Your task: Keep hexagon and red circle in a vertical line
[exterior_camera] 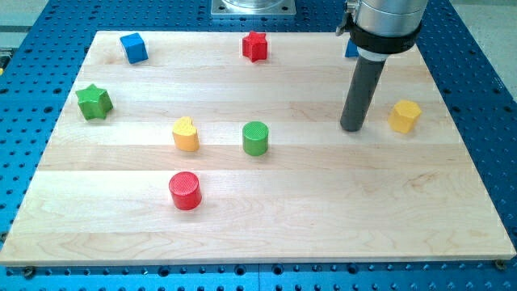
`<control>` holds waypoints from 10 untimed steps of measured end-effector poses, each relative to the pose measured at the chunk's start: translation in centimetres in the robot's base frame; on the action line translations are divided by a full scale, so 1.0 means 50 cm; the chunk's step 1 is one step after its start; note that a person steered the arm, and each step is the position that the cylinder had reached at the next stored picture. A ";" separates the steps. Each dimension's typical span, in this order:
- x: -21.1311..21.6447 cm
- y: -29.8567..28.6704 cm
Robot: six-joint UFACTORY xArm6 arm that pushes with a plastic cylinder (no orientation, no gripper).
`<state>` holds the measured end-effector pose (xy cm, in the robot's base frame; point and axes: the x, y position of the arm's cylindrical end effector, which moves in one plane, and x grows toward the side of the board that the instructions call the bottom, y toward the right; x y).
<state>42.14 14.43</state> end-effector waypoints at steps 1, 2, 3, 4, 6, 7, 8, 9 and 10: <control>0.000 -0.018; 0.000 -0.089; 0.000 -0.216; 0.015 -0.343; 0.153 -0.492; 0.196 -0.600; 0.243 -0.618; 0.253 -0.566; 0.254 -0.536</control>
<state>54.82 -12.36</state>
